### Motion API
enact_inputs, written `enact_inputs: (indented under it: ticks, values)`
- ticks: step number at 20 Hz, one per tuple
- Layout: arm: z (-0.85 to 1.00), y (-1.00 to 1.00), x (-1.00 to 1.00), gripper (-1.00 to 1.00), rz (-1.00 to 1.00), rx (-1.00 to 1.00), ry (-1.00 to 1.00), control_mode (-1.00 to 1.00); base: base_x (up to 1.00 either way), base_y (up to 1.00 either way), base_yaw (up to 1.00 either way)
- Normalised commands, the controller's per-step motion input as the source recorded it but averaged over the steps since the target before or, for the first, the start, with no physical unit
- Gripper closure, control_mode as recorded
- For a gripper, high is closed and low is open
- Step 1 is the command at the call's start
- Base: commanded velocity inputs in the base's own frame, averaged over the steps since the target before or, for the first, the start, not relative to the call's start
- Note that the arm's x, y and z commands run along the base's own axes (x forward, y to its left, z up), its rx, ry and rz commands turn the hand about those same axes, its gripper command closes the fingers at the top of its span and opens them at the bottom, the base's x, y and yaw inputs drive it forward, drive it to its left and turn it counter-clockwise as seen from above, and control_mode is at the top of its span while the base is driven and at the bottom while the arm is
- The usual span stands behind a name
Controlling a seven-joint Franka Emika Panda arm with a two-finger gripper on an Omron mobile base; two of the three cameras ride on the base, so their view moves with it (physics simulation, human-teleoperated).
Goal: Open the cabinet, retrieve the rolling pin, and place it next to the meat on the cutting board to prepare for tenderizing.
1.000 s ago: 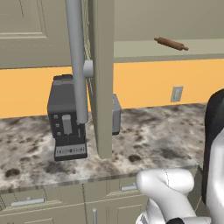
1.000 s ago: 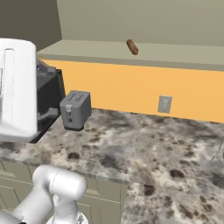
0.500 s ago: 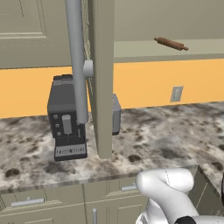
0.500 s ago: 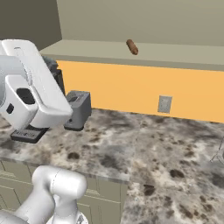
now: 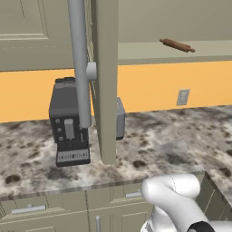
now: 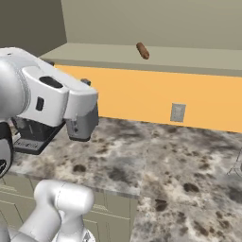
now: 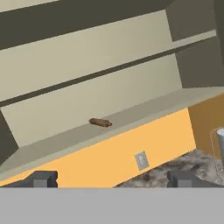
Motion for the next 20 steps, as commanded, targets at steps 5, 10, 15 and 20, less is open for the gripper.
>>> enact_inputs:
  ticks: [5,10,15,20]
  values:
    - [0.12,0.12,0.16,-1.0,0.31,-0.25,0.1,-1.0,0.0,0.0,0.0]
    - [0.0,0.15,0.11,-1.0,0.1,-0.04,0.11,-1.0,0.0,0.0,0.0]
    - [0.0,0.0,0.11,-1.0,0.01,0.0,0.0,-1.0,0.0,0.0,0.0]
    - [-0.02,0.03,0.13,-1.0,0.12,-0.01,0.0,-1.0,0.0,0.0,0.0]
